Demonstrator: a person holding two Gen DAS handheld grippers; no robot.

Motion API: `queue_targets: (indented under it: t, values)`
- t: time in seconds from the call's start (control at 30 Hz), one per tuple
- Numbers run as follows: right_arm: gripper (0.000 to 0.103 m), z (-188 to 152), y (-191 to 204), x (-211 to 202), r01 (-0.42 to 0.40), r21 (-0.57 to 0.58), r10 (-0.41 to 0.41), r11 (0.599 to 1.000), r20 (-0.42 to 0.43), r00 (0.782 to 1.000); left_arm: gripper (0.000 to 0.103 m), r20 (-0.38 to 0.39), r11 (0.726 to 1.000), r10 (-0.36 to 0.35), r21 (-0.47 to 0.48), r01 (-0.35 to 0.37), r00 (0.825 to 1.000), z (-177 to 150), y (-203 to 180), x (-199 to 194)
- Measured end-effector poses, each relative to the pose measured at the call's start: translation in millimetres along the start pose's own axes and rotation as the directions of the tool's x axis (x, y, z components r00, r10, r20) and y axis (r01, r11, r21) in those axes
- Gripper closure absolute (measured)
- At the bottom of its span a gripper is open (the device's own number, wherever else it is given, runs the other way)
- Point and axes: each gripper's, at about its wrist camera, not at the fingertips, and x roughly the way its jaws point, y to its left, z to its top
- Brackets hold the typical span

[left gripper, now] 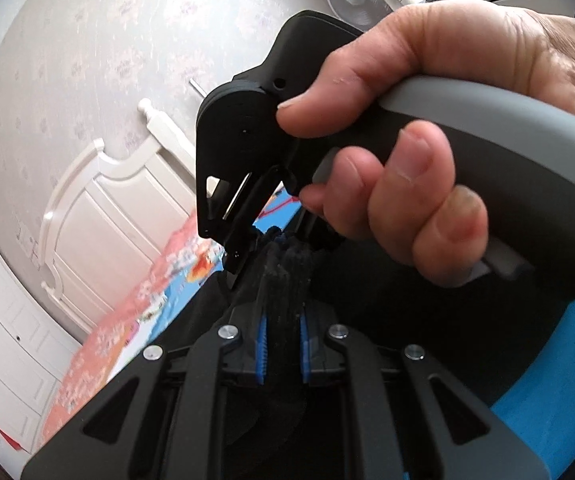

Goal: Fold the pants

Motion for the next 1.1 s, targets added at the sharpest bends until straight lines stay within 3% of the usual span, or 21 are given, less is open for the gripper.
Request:
queue_targets:
  t: [0.1,0.17,0.23,0.27,0.3,0.37,0.43,0.5,0.53,0.57,0.67,0.77,0.83,0.87,0.9,0.93,0.97,1.0,1.07,1.1]
  values:
    - [0.082,0.5,-10.7,-4.1,0.031,0.011,-0.031,0.999,0.009,0.999,0.091,-0.034,0.999,-0.036,0.037,0.037,0.999,3.2,-11.3,14.1]
    - [0.082,-1.7,-17.8,3.4,0.111,0.005,-0.111,0.994,0.004,0.994,0.091,-0.052,0.997,-0.058,0.046,0.060,0.997,-6.3,-18.8,23.7]
    - [0.082,-4.1,-18.9,2.6,0.113,-0.007,-0.113,0.994,0.014,0.994,0.086,-0.061,0.997,-0.075,0.027,0.077,0.995,-13.3,-17.0,28.0]
    - [0.081,-4.0,-17.2,1.4,0.120,-0.017,-0.120,0.993,0.017,0.993,0.074,-0.060,0.996,-0.089,0.007,0.090,0.994,-12.9,-12.8,28.1]
    - [0.081,-3.8,-14.3,-0.4,0.139,-0.031,-0.138,0.990,0.022,0.990,0.055,-0.053,0.989,-0.141,-0.046,0.139,0.989,-12.4,-4.2,25.9]
    - [0.079,-2.8,-7.6,-6.7,0.197,-0.053,-0.195,0.979,0.043,0.980,0.042,-0.016,0.968,-0.191,-0.170,0.186,0.981,-12.2,15.6,12.3]
    - [0.077,-2.6,2.2,-16.2,0.253,-0.079,-0.247,0.964,0.071,0.966,0.039,0.015,0.937,-0.210,-0.281,0.206,0.978,-19.5,44.2,-0.2]
    - [0.072,-2.2,20.8,-31.9,0.349,-0.129,-0.330,0.928,0.147,0.933,0.032,0.045,0.892,-0.198,-0.405,0.199,0.979,-34.2,80.8,-18.0]
    - [0.062,-3.2,29.9,-40.3,0.392,-0.151,-0.363,0.907,0.191,0.912,0.030,0.057,0.872,-0.167,-0.458,0.174,0.984,-42.5,97.7,-27.2]
    - [0.045,-5.2,43.1,-49.2,0.446,-0.177,-0.401,0.877,0.241,0.884,0.025,0.059,0.850,-0.130,-0.508,0.142,0.990,-53.7,115.3,-33.8]
    - [0.025,-17.2,84.8,-61.6,0.568,-0.268,-0.457,0.778,0.378,0.805,0.024,-0.039,0.773,-0.048,-0.634,0.012,0.998,-99.9,167.6,-38.1]
    - [0.016,-36.0,124.0,-56.4,0.626,-0.354,-0.444,0.694,0.474,0.760,0.070,-0.163,0.730,-0.079,-0.681,-0.054,0.983,-136.5,204.2,-21.3]
    - [0.016,-47.3,137.2,-47.9,0.678,-0.337,-0.463,0.653,0.530,0.710,0.073,-0.157,0.678,-0.138,-0.735,-0.022,0.978,-152.4,218.2,-14.8]
    - [0.016,-52.4,143.7,-36.9,0.715,-0.312,-0.488,0.626,0.558,0.671,0.073,-0.135,0.637,-0.183,-0.771,0.013,0.974,-161.0,224.8,-9.6]
    - [0.016,-56.7,146.6,-30.5,0.722,-0.311,-0.492,0.617,0.564,0.663,0.073,-0.142,0.616,-0.220,-0.788,0.024,0.965,-167.3,217.7,-8.6]
    - [0.016,-61.5,149.5,-24.9,0.711,-0.329,-0.474,0.621,0.565,0.675,0.073,-0.170,0.602,-0.275,-0.798,0.032,0.946,-178.3,216.8,7.7]
    - [0.016,-68.1,149.5,-17.0,0.678,-0.360,-0.439,0.641,0.552,0.709,0.073,-0.196,0.599,-0.309,-0.800,0.030,0.931,-180.5,201.4,5.0]
    - [0.016,-72.3,149.4,-13.0,0.660,-0.373,-0.428,0.653,0.537,0.727,0.072,-0.185,0.615,-0.277,-0.788,0.026,0.943,-181.5,198.2,1.3]
    - [0.016,-77.7,146.4,2.4,0.602,-0.407,-0.414,0.687,0.462,0.785,0.067,-0.189,0.654,-0.255,-0.756,0.025,0.948,-177.7,192.2,-2.9]
    - [0.016,-80.2,143.5,10.4,0.601,-0.411,-0.428,0.686,0.440,0.789,0.061,-0.187,0.662,-0.255,-0.748,0.031,0.949,-180.5,192.1,0.3]
